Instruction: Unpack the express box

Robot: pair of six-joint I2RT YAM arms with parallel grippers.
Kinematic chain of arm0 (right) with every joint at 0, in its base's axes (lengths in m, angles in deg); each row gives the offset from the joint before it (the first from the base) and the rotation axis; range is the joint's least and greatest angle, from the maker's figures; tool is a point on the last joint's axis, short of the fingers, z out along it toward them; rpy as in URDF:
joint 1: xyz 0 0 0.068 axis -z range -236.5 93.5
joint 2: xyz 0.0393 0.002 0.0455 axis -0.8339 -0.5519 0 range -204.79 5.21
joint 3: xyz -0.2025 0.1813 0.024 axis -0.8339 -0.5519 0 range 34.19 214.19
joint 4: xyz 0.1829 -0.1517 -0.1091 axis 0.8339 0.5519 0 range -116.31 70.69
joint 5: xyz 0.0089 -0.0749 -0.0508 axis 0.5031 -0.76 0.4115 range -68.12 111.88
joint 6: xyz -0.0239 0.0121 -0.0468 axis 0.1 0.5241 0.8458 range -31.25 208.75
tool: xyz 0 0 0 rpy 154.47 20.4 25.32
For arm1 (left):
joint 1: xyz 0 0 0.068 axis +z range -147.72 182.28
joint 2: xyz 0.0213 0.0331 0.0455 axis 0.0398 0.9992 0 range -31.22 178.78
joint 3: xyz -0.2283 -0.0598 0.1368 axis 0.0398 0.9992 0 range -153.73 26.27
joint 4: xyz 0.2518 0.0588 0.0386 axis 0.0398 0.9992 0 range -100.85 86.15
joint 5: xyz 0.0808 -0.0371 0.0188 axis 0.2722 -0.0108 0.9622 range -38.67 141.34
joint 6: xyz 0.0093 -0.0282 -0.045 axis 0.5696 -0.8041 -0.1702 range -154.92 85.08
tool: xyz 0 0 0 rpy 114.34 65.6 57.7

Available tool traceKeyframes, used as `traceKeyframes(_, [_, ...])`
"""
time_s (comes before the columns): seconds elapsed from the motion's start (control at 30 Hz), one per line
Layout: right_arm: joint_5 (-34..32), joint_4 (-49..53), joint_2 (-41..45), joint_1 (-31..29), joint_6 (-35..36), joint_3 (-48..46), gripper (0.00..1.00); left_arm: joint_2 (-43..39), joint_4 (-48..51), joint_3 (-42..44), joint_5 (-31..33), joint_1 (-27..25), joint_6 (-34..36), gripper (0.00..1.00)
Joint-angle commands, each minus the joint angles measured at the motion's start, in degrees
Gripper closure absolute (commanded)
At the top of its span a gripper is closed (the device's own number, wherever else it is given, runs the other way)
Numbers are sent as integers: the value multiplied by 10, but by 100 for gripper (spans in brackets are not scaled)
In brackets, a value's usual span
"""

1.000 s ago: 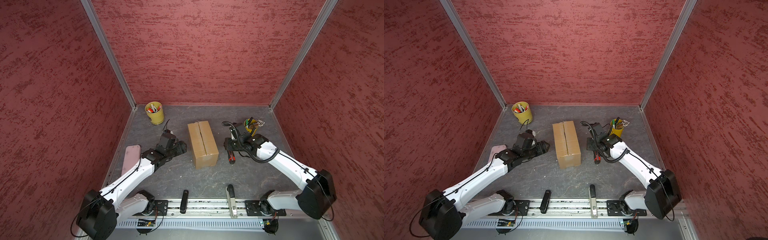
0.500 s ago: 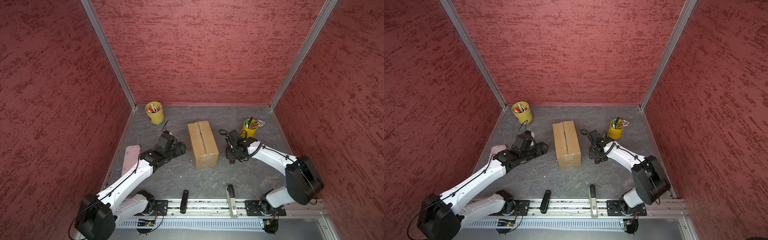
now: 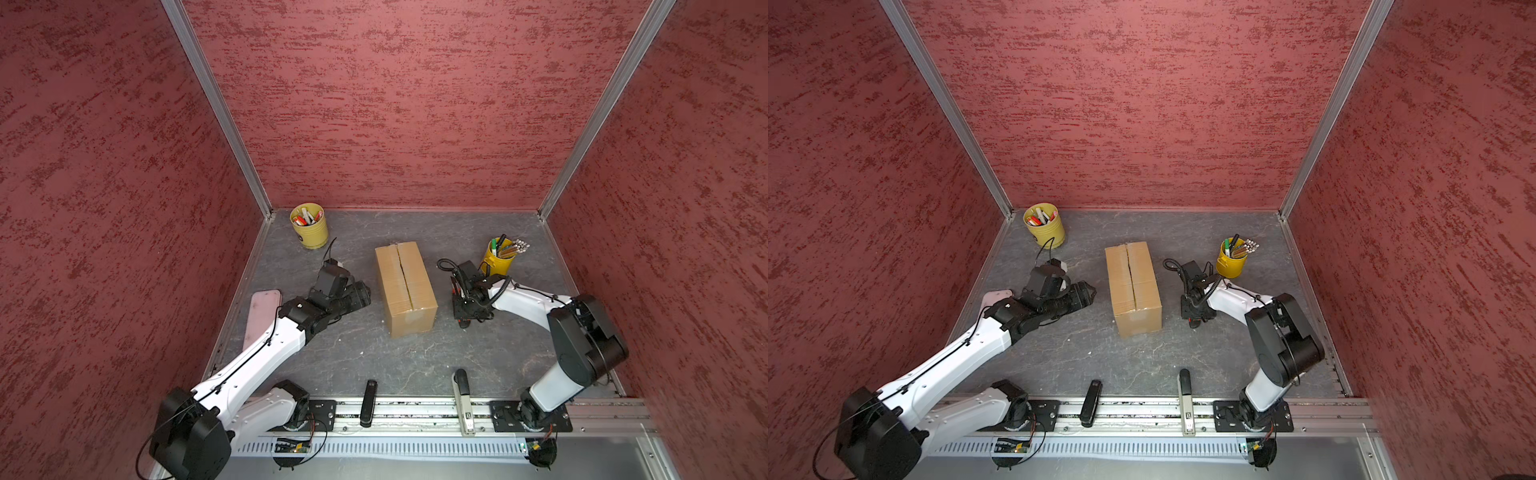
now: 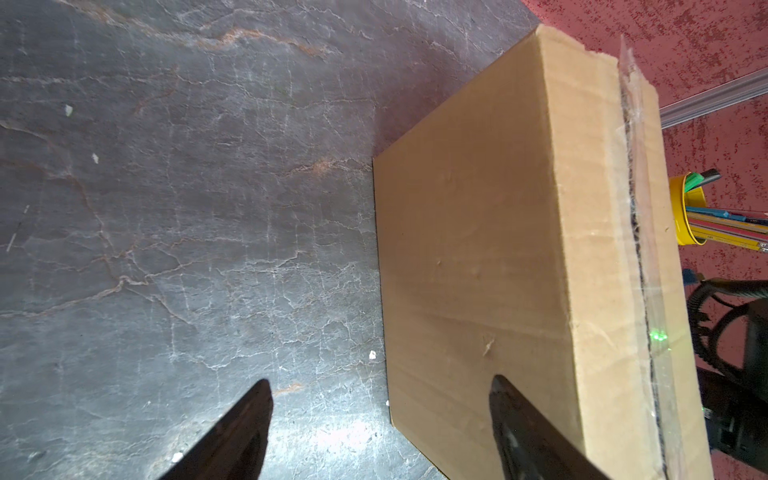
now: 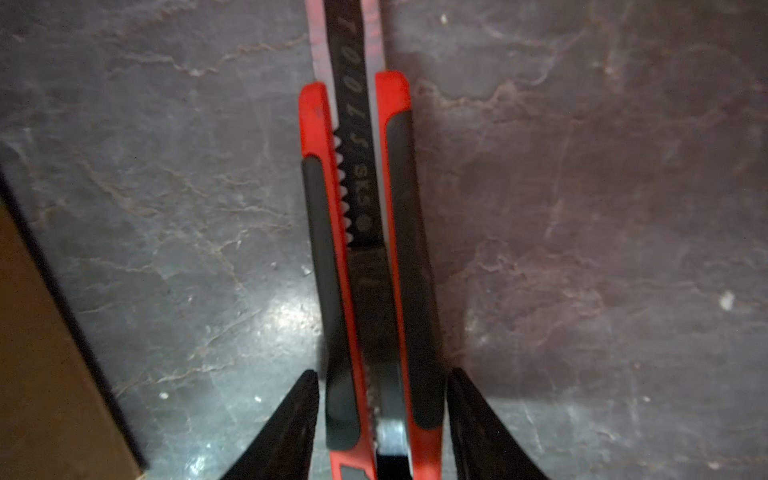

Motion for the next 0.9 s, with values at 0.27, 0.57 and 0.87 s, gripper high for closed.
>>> traceKeyframes(0.27, [-3, 10, 6, 3, 22, 12, 89, 3, 18, -55, 5, 1, 9, 16])
traceKeyframes(0.57, [-4, 118, 109, 4, 39, 93, 97, 41, -4, -141, -95, -5, 44, 3])
traceKeyframes(0.87, [1, 214, 188, 2, 59, 188, 100, 115, -75, -221, -146, -48, 50, 3])
